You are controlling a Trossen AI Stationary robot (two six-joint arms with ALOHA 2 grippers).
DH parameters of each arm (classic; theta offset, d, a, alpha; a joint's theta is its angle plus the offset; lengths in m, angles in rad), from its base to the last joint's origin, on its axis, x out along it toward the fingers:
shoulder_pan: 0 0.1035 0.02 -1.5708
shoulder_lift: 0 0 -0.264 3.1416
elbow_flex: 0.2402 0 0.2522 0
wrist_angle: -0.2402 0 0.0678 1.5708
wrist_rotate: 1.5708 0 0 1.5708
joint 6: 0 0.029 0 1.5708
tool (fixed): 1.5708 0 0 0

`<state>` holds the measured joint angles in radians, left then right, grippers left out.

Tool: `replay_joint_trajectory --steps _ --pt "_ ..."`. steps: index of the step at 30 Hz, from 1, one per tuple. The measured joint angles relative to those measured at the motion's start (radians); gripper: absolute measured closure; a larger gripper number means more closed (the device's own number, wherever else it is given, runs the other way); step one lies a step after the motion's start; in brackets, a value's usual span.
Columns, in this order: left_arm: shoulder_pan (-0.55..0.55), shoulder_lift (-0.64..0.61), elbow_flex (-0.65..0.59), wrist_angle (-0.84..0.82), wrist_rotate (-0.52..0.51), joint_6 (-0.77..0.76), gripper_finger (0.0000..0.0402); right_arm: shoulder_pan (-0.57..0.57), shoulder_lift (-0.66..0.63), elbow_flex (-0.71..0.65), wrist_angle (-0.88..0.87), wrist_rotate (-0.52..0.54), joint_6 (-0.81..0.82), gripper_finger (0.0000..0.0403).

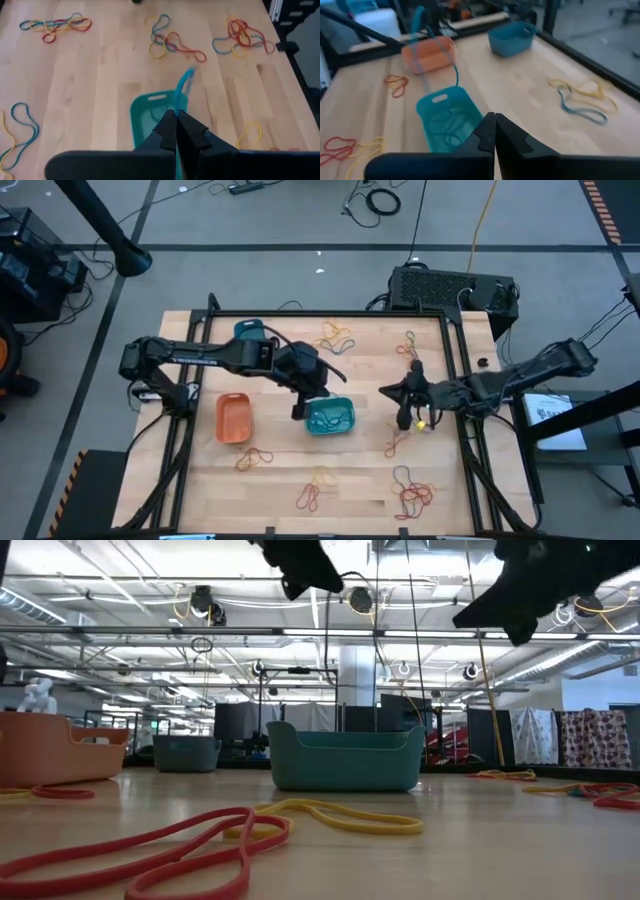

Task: Sort rubber bands into baskets
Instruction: Put the blue rubber band into the green bin

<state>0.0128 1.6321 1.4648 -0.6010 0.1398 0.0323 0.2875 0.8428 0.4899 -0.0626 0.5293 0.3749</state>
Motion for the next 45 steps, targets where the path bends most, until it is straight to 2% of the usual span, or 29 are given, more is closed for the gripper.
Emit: replay_joint_trajectory --steps 5,8,11,14,17,26,28,31,36,40,45 --pt "-0.007 0.049 0.001 0.021 -0.011 -0.016 0.04 0.014 0.005 -0.12 0.165 -0.018 -0.026 0.0402" --pt "-0.007 0.105 0.001 0.022 -0.018 -0.023 0.04 0.024 0.004 -0.155 0.159 -0.06 0.051 0.0402" --pt "-0.006 0.163 0.0 0.013 -0.022 -0.019 0.04 0.029 0.004 -0.185 0.156 -0.04 0.104 0.0402" --pt "-0.001 0.214 0.0 0.008 -0.023 -0.02 0.04 0.028 0.004 -0.192 0.157 0.018 0.104 0.0402" --pt "0.002 0.251 0.0 -0.009 -0.025 -0.011 0.04 0.02 -0.003 -0.17 0.156 0.005 0.048 0.0403" --pt "0.015 0.262 -0.001 -0.014 -0.062 0.0 0.04 0.02 -0.001 -0.113 0.152 -0.257 -0.137 0.0403" --pt "0.013 0.262 -0.001 -0.01 -0.062 0.0 0.0399 0.02 0.0 -0.101 0.13 -0.278 -0.165 0.0403" --pt "0.009 0.262 -0.001 -0.017 -0.032 -0.013 0.0384 0.02 -0.001 -0.072 0.061 -0.276 -0.178 0.0403" --pt "-0.005 0.262 -0.001 -0.019 -0.019 -0.064 0.0333 0.022 -0.001 -0.06 -0.041 -0.275 -0.146 0.0402" --pt "-0.009 0.262 -0.001 -0.027 -0.016 -0.19 0.0303 0.023 -0.001 -0.06 -0.128 -0.274 -0.11 0.0402" --pt "0.004 0.263 0.045 -0.109 -0.018 -0.343 0.0293 0.023 -0.001 -0.06 -0.218 -0.274 -0.06 0.0402"
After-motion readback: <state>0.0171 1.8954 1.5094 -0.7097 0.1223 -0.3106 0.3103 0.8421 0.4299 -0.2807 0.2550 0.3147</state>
